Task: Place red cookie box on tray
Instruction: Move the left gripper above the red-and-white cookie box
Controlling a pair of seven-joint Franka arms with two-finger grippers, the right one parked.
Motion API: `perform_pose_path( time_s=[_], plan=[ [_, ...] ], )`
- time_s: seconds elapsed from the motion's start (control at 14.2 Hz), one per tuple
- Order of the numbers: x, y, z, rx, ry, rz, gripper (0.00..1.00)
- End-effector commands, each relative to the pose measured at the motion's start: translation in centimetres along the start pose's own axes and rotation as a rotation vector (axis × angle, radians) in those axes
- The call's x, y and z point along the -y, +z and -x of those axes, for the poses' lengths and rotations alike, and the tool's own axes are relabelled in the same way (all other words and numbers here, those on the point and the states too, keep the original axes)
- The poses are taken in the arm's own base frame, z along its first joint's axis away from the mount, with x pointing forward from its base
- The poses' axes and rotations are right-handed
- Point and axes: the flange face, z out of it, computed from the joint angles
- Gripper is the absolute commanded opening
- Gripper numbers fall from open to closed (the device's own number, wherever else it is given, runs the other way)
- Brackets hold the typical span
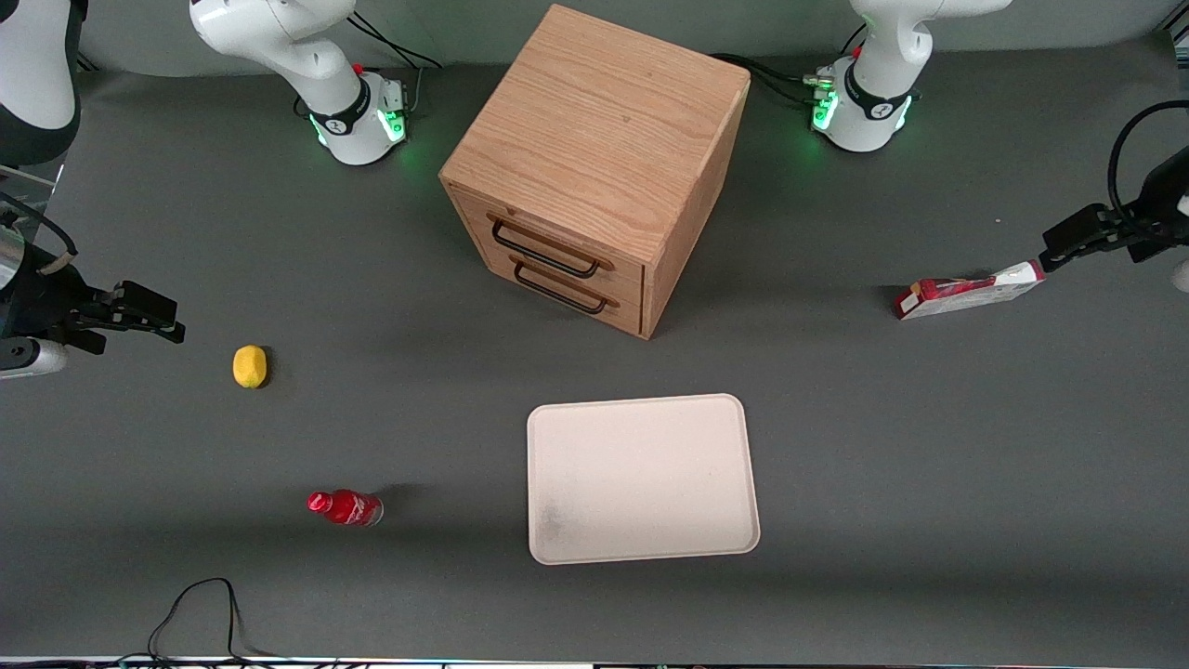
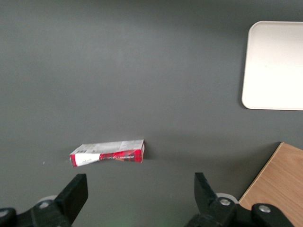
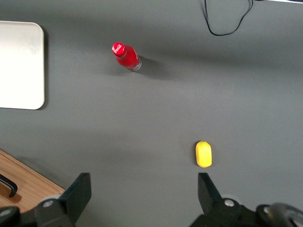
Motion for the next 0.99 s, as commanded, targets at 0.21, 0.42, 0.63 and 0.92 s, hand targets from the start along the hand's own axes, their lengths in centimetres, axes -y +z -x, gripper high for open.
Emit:
perform_pose_path(
  time_s=[0.21, 0.42, 0.63, 0.92],
  plan=[
    [5.3, 1.1, 2.2, 0.006, -0.085, 0.011, 1.00],
    [7.8, 2.1, 5.2, -0.011, -0.136, 0.012, 1.00],
    [9.2, 2.7, 8.2, -0.026, -0.169, 0.012, 1.00],
    [9.0, 3.4, 11.6, -0.020, -0.171, 0.011, 1.00]
  ],
)
